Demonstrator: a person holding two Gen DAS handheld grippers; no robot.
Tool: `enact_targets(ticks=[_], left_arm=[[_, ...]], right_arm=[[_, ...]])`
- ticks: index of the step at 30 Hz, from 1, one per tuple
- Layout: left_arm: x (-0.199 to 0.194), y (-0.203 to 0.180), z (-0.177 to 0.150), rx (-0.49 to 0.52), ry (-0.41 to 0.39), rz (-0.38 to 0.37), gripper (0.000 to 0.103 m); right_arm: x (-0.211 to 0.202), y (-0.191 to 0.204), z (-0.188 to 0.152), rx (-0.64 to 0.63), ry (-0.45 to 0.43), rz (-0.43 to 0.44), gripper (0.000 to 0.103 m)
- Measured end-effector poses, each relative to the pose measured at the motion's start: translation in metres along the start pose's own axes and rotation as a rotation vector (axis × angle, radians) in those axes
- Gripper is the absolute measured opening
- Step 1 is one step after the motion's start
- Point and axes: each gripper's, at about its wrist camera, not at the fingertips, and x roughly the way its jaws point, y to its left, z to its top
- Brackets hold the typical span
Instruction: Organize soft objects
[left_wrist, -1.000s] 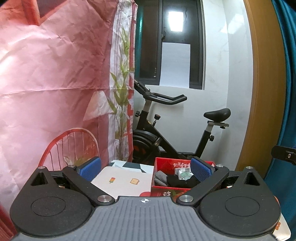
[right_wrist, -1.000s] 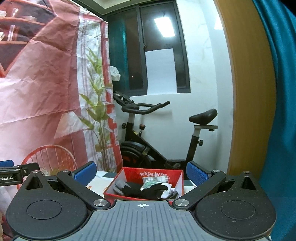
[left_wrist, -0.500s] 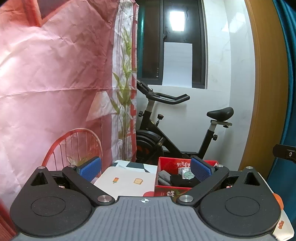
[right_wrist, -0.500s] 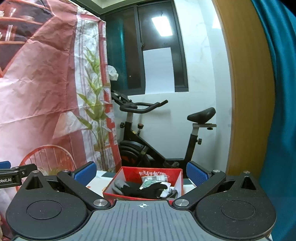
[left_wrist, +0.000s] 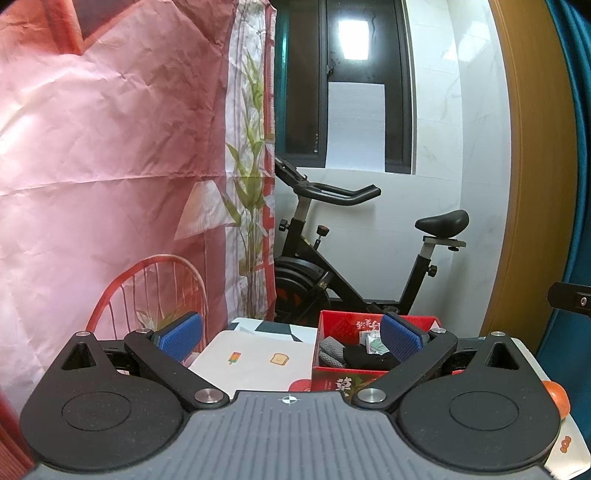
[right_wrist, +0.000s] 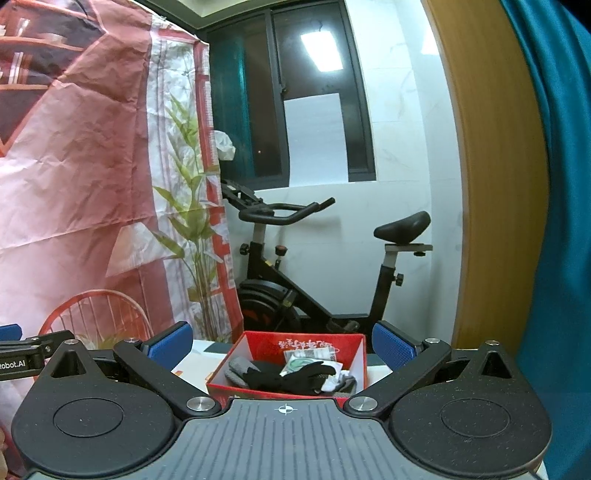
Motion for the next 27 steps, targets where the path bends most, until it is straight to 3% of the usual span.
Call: enact_targets(ticks=[27], left_arm=[[-0.0031,-0.0009,-0.0015,0.0,-0.007,0.004,0.103]], right_arm=[[0.0003,0.0008,-0.0016,-0.003,0.0,-0.004,0.103]])
